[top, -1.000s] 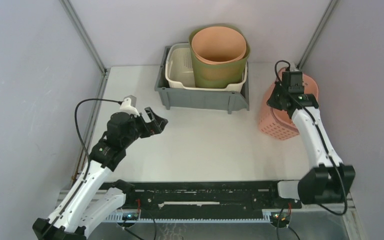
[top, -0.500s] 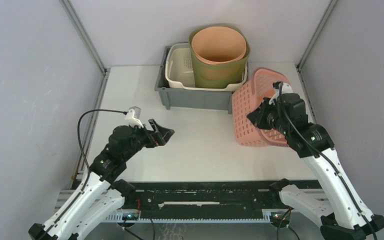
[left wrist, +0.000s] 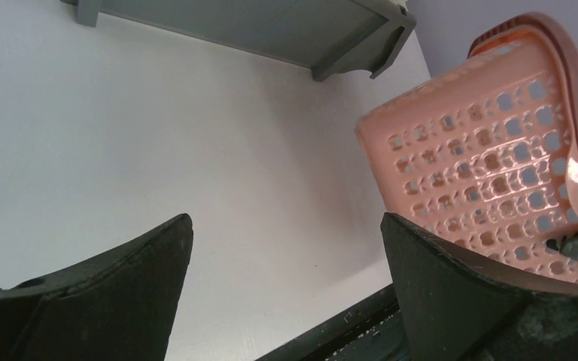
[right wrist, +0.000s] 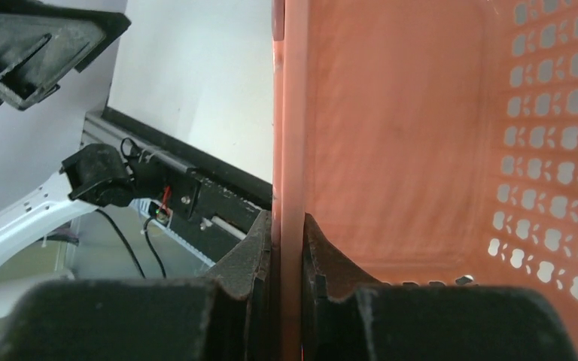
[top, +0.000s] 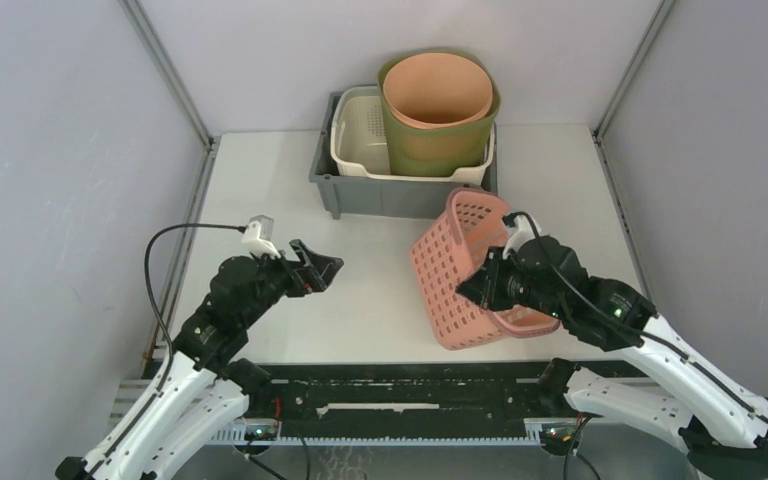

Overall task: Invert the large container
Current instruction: Turn the container upside down at the center of the board.

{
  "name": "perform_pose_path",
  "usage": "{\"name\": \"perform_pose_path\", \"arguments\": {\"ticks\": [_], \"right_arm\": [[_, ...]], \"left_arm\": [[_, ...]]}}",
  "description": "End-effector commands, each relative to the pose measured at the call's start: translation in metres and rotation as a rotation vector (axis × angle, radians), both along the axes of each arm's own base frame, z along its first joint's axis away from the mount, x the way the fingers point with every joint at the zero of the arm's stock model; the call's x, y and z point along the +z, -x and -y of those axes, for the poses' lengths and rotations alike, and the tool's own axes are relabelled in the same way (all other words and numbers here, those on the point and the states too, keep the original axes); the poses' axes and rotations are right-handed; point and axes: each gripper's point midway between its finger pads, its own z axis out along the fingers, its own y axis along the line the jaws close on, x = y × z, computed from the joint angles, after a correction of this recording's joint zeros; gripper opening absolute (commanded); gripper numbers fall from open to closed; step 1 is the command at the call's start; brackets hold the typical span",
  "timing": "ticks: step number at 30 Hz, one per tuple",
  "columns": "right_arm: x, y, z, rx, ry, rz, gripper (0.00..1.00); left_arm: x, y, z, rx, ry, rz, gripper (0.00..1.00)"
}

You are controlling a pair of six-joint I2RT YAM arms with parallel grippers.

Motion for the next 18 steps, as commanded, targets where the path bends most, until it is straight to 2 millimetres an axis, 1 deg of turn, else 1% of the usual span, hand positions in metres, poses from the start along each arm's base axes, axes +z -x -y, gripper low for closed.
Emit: {"name": "perform_pose_path", "arguments": {"ticks": [1, 2, 4, 6, 10, 13, 18], "right_arm": [[0.031, -0.005, -0.038, 0.013, -0.204, 0.066, 0.0], [0.029, -0.004, -0.046, 0.027, -0.226, 0.058, 0.0], [0.034, 0.0, -0.063, 0.065, -0.279, 0.059, 0.0], [0.037, 0.001, -0.076, 0.087, -0.303, 0.064, 0.0], [0.034, -0.005, -0.096, 0.09, -0.341, 0.074, 0.0], [0.027, -0.011, -0.111, 0.088, -0.386, 0.071, 0.0], [0.027, -0.014, -0.132, 0.105, -0.518, 0.066, 0.0]], "left_arm": [[0.014, -0.001, -0.006, 0.034, 0.013, 0.037, 1.0], [0.015, -0.001, -0.007, 0.036, 0.011, 0.038, 1.0], [0.015, 0.001, -0.008, 0.039, 0.004, 0.035, 1.0], [0.015, 0.002, -0.011, 0.046, 0.002, 0.038, 1.0], [0.014, 0.0, -0.014, 0.067, -0.008, 0.034, 1.0], [0.009, -0.003, -0.016, 0.069, -0.052, 0.03, 1.0], [0.009, -0.005, -0.02, 0.091, -0.066, 0.025, 1.0]]}}
